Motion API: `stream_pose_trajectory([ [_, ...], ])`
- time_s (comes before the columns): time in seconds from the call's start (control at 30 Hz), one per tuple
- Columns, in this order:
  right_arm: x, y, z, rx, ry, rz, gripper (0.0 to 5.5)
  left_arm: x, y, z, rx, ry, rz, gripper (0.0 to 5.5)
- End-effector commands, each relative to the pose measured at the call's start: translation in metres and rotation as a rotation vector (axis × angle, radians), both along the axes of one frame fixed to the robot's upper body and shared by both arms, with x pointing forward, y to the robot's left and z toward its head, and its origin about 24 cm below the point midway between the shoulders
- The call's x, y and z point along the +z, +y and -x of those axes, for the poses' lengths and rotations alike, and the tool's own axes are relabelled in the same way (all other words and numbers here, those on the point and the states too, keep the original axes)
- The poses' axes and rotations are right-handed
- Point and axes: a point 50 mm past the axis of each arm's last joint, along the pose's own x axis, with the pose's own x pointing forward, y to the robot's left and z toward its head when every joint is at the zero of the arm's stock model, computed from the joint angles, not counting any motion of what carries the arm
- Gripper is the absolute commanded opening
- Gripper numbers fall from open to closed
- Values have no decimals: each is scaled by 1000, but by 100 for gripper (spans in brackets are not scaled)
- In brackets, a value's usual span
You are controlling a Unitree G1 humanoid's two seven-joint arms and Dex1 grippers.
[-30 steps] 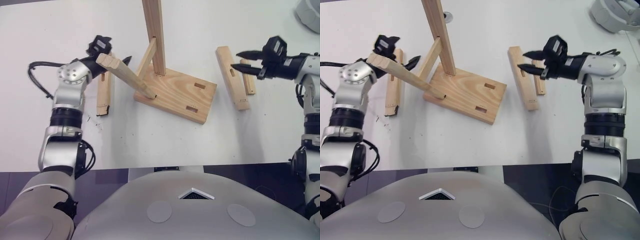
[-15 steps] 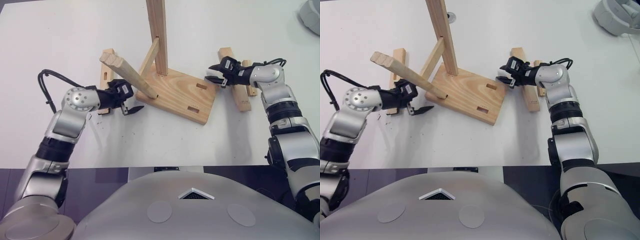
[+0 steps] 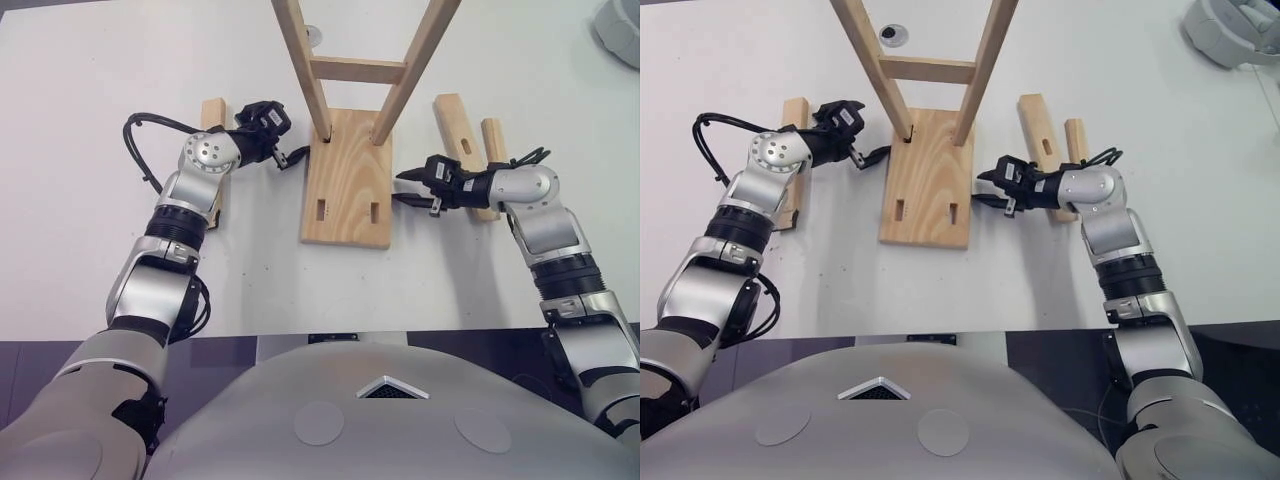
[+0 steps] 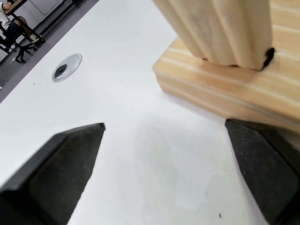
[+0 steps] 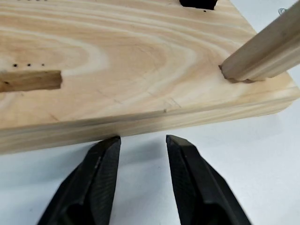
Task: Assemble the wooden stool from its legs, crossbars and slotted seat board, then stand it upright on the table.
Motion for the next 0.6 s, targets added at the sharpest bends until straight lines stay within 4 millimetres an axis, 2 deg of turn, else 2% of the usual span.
stream_pose_trajectory([
  [0.03, 16, -7, -9, -156, -93, -38, 181, 4, 13, 1, 19, -26, -33, 473],
  [0.17, 30, -27, -7, -334, -175, -32, 181, 17, 43, 19, 44, -57, -90, 473],
  [0.27, 27, -22, -3, -325, -150, -27, 181, 17, 51, 48, -5, -6, -152, 473],
  [0.33, 25, -21, -4, -336, -154, -17, 181, 15, 45, 65, -76, 40, -199, 473],
  [0.4, 36, -29, -13, -429, -208, -66, 181, 15, 38, 76, -132, 75, -237, 473],
  [0.5, 55, -42, -19, -539, -263, -152, 181, 10, 33, 87, -192, 97, -364, 473],
  [0.6, 64, -63, -17, -636, -308, -106, 181, 11, 21, 94, -237, 104, -373, 473],
])
